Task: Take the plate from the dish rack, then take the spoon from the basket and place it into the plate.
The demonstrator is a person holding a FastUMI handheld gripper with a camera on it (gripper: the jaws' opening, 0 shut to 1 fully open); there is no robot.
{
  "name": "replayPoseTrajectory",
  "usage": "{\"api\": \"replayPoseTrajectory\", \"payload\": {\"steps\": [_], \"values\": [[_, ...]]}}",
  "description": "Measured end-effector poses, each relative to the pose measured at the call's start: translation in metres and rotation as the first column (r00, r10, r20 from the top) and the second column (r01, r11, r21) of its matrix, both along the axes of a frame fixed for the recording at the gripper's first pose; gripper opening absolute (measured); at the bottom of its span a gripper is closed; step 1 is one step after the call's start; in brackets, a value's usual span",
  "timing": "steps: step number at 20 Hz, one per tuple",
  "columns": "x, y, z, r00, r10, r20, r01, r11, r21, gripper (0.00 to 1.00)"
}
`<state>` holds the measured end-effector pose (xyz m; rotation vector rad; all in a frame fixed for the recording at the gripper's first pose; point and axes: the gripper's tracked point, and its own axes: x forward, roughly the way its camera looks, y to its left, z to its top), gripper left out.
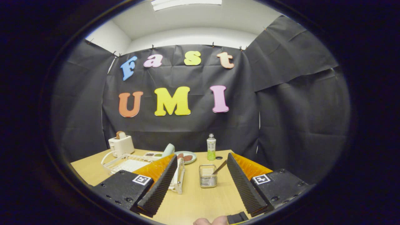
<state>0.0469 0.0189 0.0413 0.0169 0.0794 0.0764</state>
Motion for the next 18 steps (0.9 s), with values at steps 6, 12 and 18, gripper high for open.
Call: {"api": "replayPoseTrajectory", "payload": {"steps": [6, 12, 18], "values": [[0.074, 0.018, 0.050, 0.994, 0.025, -0.109, -0.028, 0.999, -0.026, 1.00], [0.148, 0.060, 0.060, 0.943, 0.046, -0.331, -0.082, 0.992, -0.094, 1.00], [0.203, 0.108, 0.031, 0.829, 0.047, -0.558, -0.160, 0.975, -0.155, 1.00]]}}
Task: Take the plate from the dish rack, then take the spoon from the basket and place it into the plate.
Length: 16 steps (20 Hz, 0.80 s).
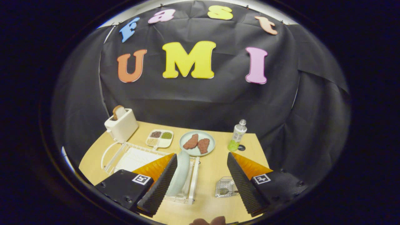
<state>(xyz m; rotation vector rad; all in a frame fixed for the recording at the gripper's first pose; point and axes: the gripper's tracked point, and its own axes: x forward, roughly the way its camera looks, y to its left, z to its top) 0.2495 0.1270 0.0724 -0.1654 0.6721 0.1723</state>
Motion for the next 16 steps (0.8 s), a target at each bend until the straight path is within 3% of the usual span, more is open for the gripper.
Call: {"api": "replayPoseTrajectory", "payload": {"steps": [5, 13, 16], "values": [[0.021, 0.030, -0.048, 0.976, 0.009, -0.219, -0.020, 0.999, -0.048, 1.00], [0.042, 0.043, -0.118, 0.912, -0.057, -0.405, 0.030, 0.997, -0.072, 1.00], [0.045, 0.040, -0.124, 0.903, -0.077, -0.423, 0.045, 0.995, -0.085, 0.86]]}}
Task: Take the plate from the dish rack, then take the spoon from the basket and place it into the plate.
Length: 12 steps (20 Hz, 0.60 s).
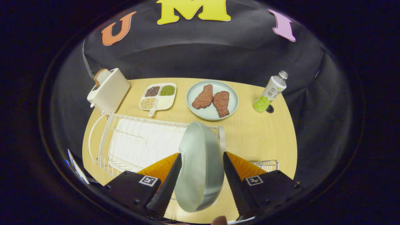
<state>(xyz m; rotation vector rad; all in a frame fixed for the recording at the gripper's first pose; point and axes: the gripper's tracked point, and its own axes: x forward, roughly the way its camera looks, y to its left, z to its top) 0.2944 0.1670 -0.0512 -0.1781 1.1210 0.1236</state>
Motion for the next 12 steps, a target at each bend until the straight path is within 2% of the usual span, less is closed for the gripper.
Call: {"api": "replayPoseTrajectory", "payload": {"steps": [2, 5, 6, 8, 12], "values": [[0.001, -0.003, -0.001, 1.000, -0.009, 0.001, 0.009, 1.000, -0.012, 0.70], [0.000, -0.007, 0.008, 0.999, -0.037, 0.016, 0.037, 0.999, -0.038, 0.52], [0.001, -0.009, 0.010, 0.998, -0.052, 0.028, 0.054, 0.997, -0.049, 0.40], [-0.002, -0.012, 0.014, 0.997, -0.072, 0.040, 0.075, 0.995, -0.073, 0.32], [-0.002, -0.017, 0.028, 0.991, -0.092, 0.094, 0.105, 0.983, -0.148, 0.28]]}}
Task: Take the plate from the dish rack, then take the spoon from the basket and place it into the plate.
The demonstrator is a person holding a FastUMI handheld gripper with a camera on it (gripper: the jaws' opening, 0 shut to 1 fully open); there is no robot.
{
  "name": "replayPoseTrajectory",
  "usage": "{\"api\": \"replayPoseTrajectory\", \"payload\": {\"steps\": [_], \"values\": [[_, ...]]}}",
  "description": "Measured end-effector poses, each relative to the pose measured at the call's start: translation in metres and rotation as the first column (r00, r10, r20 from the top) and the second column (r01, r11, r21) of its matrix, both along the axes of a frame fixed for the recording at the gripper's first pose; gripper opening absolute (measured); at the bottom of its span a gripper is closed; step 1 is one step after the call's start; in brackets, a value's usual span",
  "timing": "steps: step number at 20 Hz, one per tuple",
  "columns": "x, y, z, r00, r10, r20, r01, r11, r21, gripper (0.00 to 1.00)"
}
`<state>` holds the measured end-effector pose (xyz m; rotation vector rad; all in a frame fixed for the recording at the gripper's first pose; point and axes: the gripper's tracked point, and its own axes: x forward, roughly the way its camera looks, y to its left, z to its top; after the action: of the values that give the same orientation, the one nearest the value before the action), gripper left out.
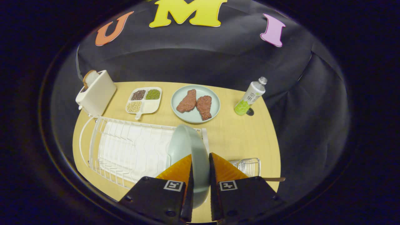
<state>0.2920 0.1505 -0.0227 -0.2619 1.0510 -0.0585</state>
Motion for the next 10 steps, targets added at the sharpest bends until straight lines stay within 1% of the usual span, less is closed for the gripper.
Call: {"api": "replayPoseTrajectory", "payload": {"steps": [3, 4, 6, 8, 10], "values": [[-0.005, 0.008, 0.006, 1.000, 0.014, 0.008, -0.013, 0.998, -0.058, 0.27], [-0.004, 0.008, 0.011, 1.000, 0.011, 0.021, -0.010, 0.996, -0.086, 0.27], [-0.001, 0.010, 0.029, 0.998, 0.038, 0.059, -0.029, 0.989, -0.142, 0.27], [-0.007, 0.019, 0.043, 0.993, 0.076, 0.088, -0.061, 0.985, -0.160, 0.26], [-0.017, 0.031, 0.051, 0.988, 0.109, 0.110, -0.096, 0.988, -0.123, 0.24]]}}
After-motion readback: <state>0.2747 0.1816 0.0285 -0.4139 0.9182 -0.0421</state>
